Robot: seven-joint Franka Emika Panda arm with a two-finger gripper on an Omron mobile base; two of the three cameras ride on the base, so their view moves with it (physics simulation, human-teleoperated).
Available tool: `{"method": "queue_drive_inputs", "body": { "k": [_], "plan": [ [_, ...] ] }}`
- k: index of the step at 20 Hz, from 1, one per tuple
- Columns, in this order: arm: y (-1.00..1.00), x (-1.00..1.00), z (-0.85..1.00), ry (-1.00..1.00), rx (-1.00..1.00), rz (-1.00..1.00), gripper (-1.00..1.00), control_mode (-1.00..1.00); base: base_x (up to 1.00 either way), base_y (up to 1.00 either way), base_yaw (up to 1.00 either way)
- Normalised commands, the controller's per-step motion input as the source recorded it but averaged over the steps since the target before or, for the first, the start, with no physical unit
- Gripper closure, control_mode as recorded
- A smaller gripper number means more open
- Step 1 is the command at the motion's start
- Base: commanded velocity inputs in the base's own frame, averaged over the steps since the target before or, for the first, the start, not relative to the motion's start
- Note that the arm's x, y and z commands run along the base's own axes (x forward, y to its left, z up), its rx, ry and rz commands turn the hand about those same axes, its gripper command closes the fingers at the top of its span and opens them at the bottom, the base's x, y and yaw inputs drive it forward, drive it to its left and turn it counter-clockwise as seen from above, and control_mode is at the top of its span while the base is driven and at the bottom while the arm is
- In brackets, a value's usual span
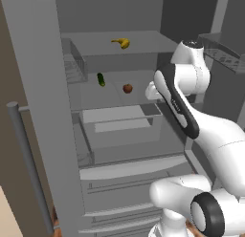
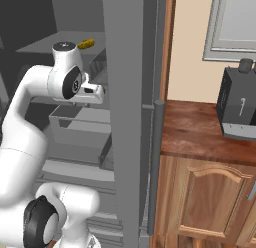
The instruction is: Pick up the apple and banana from the fridge and place one fruit on each plate on the dining counter.
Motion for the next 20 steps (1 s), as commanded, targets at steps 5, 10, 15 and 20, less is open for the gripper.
{"method": "queue_drive_inputs", "body": {
  "k": [5, 10, 15, 20],
  "plan": [
    [0.0, -0.1, 0.0, -0.04, 0.01, 0.0, -1.0, -1.0, 0.0, 0.0, 0.0],
    [0.04, -0.1, 0.05, -0.06, 0.03, 0.0, -1.0, -1.0, 0.0, 0.0, 0.0],
    [0.22, -0.04, 0.21, -0.09, 0.06, 0.0, -1.0, -1.0, 0.0, 0.0, 0.0],
    [0.36, 0.0, 0.4, -0.09, 0.04, 0.0, -1.0, -1.0, 0.0, 0.0, 0.0]
  ]
}}
